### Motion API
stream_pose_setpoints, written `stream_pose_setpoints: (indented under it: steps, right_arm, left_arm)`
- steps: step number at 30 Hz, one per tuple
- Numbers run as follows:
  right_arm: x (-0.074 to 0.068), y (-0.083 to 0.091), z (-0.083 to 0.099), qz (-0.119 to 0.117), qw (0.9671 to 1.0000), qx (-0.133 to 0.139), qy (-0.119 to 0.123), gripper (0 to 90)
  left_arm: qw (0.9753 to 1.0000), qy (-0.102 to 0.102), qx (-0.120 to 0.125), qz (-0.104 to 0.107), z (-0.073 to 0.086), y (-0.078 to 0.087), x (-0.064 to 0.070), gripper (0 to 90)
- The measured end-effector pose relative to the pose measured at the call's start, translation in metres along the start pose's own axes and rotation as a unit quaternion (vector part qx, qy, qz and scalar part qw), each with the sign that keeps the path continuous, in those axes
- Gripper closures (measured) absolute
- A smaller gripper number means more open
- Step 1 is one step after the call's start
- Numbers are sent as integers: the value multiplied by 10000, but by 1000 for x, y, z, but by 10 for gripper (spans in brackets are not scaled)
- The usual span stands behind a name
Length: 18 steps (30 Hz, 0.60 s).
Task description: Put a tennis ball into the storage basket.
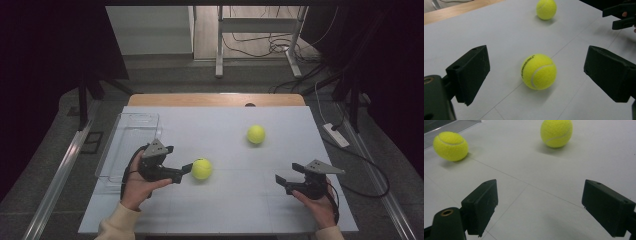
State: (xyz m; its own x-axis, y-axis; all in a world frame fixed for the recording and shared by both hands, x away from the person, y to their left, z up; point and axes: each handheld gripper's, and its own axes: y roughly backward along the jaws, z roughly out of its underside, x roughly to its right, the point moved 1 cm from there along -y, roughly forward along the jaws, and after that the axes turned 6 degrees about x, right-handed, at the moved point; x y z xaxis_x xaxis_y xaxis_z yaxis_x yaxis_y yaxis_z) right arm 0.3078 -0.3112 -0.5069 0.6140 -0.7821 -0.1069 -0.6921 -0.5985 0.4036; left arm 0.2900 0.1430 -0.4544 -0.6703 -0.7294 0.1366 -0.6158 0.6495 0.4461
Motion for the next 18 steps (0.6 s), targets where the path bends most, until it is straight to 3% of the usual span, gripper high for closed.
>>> stream_pose_setpoints:
  steps: [12, 18]
  right_arm:
    - [0, -1, 0, 3, 10000, -17, 9, 138]
    - [0, -1, 0, 1, 10000, -34, 13, 139]
  left_arm:
    - [9996, -77, -234, 153, -8, -19, 5, 67]
    - [9991, -186, -363, 105, -11, -28, 10, 62]
